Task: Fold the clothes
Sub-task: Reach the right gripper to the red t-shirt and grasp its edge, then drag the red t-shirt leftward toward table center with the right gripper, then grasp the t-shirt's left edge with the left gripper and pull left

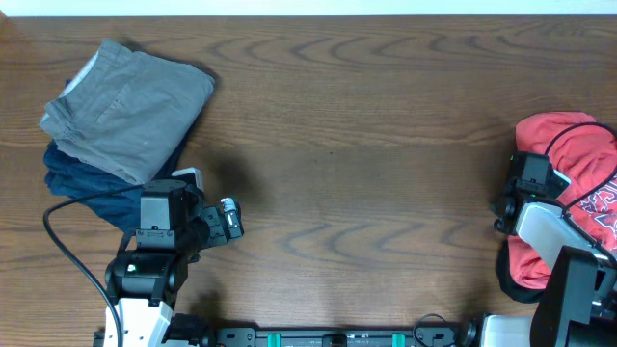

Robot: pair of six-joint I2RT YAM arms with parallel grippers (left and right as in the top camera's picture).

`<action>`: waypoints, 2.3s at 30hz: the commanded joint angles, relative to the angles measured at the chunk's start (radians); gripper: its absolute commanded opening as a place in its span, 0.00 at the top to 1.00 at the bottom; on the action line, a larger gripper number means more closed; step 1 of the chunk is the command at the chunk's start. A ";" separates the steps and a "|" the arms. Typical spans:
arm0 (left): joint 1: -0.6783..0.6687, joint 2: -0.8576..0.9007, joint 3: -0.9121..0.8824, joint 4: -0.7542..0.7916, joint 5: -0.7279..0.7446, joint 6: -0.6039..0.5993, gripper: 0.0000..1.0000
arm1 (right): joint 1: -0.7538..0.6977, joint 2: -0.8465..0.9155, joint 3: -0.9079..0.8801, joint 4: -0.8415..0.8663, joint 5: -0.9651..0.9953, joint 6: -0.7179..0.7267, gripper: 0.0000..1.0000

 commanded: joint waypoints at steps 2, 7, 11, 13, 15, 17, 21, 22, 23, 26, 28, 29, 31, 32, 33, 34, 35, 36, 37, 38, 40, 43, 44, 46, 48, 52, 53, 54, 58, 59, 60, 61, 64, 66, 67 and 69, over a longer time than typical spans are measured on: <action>0.005 0.000 0.021 0.000 0.010 0.002 0.02 | -0.014 -0.068 0.036 -0.022 -0.037 -0.027 0.99; 0.005 0.000 0.021 0.000 0.010 0.002 0.02 | -0.010 -0.243 0.149 -0.083 -0.245 -0.142 0.99; 0.005 0.000 0.021 0.000 0.010 0.002 0.02 | 0.010 -0.381 0.267 -0.098 -0.676 -0.324 0.99; 0.005 0.000 0.021 0.000 0.010 0.002 0.02 | 0.037 -0.427 0.297 -0.094 -0.850 -0.356 0.99; 0.005 0.000 0.021 0.000 0.010 0.002 0.02 | 0.080 -0.457 0.305 -0.095 -0.963 -0.368 0.99; 0.005 0.000 0.021 0.000 0.010 0.002 0.02 | 0.127 -0.467 0.305 -0.113 -1.017 -0.368 0.99; 0.005 0.000 0.021 0.000 0.010 0.002 0.02 | 0.253 -0.447 0.293 -0.154 -1.031 -0.371 0.99; 0.005 0.000 0.021 0.000 0.010 0.002 0.02 | 0.290 -0.435 0.290 -0.145 -1.031 -0.371 0.99; 0.005 0.000 0.021 0.000 0.010 0.002 0.02 | 0.322 -0.422 0.288 -0.130 -1.030 -0.371 0.99; 0.005 0.000 0.021 0.000 0.010 0.002 0.02 | 0.438 -0.365 0.287 -0.022 -1.030 -0.334 0.99; 0.005 0.000 0.021 0.000 0.010 0.002 0.02 | 0.511 -0.324 0.287 0.093 -1.030 -0.298 0.99; 0.005 0.000 0.021 0.000 0.010 0.001 0.02 | 0.549 -0.300 0.287 0.165 -1.028 -0.279 0.99; 0.005 0.000 0.021 0.000 0.010 0.002 0.02 | 0.617 -0.253 0.287 0.293 -1.011 -0.257 0.99; 0.005 0.000 0.021 0.000 0.010 0.002 0.02 | 0.651 -0.227 0.287 0.352 -0.988 -0.248 0.99; 0.005 0.000 0.021 0.000 0.010 0.002 0.02 | 0.677 -0.203 0.287 0.394 -0.962 -0.233 0.99; 0.005 0.000 0.021 0.000 0.010 0.001 0.02 | 0.706 -0.175 0.287 0.429 -0.939 -0.222 0.99; 0.005 0.000 0.021 0.000 0.010 0.001 0.02 | 0.728 -0.153 0.287 0.447 -0.929 -0.218 0.98; 0.005 0.000 0.021 0.000 0.010 0.002 0.02 | 0.752 -0.126 0.287 0.456 -0.925 -0.216 0.99; 0.005 0.000 0.021 0.001 0.010 0.002 0.02 | 0.772 -0.101 0.287 0.454 -0.925 -0.216 0.99; 0.005 0.000 0.021 0.004 0.010 0.001 0.02 | 0.785 -0.081 0.287 0.444 -0.922 -0.217 0.99; 0.005 0.000 0.021 0.014 0.010 0.001 0.02 | 0.797 -0.048 0.287 0.411 -0.881 -0.217 0.80; 0.005 0.000 0.021 0.030 0.010 0.001 0.02 | 0.782 -0.034 0.287 0.342 -0.768 -0.217 0.53; 0.005 0.000 0.021 0.036 0.010 0.001 0.02 | 0.768 -0.045 0.288 0.313 -0.719 -0.217 0.39; 0.005 0.000 0.021 0.045 0.010 0.000 0.02 | 0.726 -0.078 0.288 0.257 -0.646 -0.217 0.16; 0.005 0.000 0.021 0.045 0.010 0.000 0.02 | 0.668 -0.127 0.288 0.201 -0.612 -0.217 0.06; 0.005 0.000 0.021 0.060 0.042 -0.055 0.02 | 0.496 -0.265 0.288 -0.026 -0.553 -0.199 0.01; 0.005 0.001 0.021 0.071 0.077 -0.055 0.02 | 0.450 -0.296 0.288 -0.097 -0.533 -0.180 0.01; 0.005 0.005 0.021 0.087 0.123 -0.055 0.02 | 0.396 -0.327 0.288 -0.184 -0.503 -0.149 0.01; 0.000 0.047 0.020 0.156 0.249 -0.124 0.02 | 0.188 -0.393 0.288 -0.467 -0.413 -0.033 0.01; -0.006 0.066 0.020 0.169 0.263 -0.151 0.02 | 0.134 -0.398 0.288 -0.517 -0.412 -0.029 0.01; -0.015 0.086 0.020 0.179 0.274 -0.169 0.02 | 0.084 -0.399 0.288 -0.554 -0.414 -0.029 0.01; -0.027 0.108 0.020 0.190 0.280 -0.185 0.02 | 0.045 -0.399 0.288 -0.581 -0.414 -0.029 0.01; -0.088 0.188 0.019 0.228 0.280 -0.243 0.02 | -0.058 -0.397 0.287 -0.630 -0.416 -0.031 0.01; -0.152 0.257 0.019 0.271 0.280 -0.288 0.02 | -0.100 -0.397 0.287 -0.641 -0.416 -0.048 0.01; -0.183 0.286 0.019 0.293 0.279 -0.311 0.02 | -0.112 -0.397 0.287 -0.644 -0.417 -0.055 0.01; -0.249 0.352 0.019 0.348 0.279 -0.364 0.02 | -0.124 -0.397 0.287 -0.650 -0.417 -0.056 0.01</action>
